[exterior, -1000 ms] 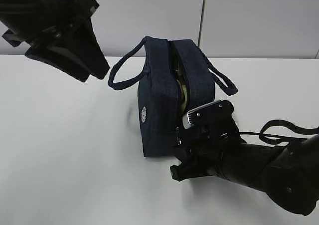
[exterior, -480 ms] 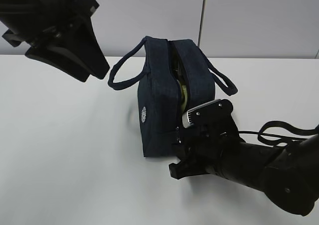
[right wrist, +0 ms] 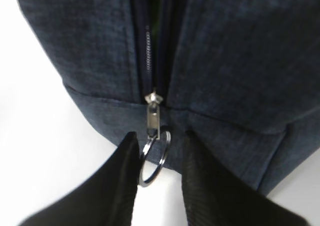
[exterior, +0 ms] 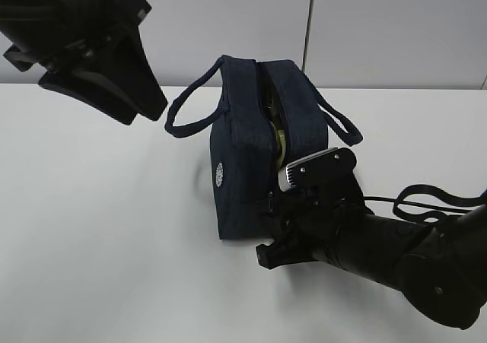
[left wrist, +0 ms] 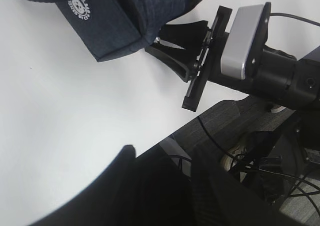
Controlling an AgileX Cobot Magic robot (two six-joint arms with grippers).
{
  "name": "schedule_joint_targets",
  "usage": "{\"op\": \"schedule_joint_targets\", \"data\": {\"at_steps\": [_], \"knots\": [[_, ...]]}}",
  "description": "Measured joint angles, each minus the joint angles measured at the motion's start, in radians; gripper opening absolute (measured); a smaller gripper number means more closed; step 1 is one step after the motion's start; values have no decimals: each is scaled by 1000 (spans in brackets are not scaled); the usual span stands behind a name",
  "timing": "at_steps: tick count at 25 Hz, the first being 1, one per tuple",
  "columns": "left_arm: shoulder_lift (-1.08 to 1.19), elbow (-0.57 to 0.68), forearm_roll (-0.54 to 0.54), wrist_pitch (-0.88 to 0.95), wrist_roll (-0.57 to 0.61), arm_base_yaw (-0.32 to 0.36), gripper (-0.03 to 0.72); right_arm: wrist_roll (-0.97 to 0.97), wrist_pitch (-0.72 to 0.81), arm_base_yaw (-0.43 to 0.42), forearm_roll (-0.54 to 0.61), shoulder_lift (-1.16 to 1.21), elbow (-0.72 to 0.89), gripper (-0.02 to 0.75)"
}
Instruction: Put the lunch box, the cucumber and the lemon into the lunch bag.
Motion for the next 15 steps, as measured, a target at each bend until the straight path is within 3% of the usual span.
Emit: {"op": "schedule_joint_targets", "data": {"at_steps": [4,15], "knots": [[0,0,0,0,0,0,248,0,-1,0,0,0,0,221],[0,0,0,0,0,0,239,0,-1,0,6,0,0,73]]}}
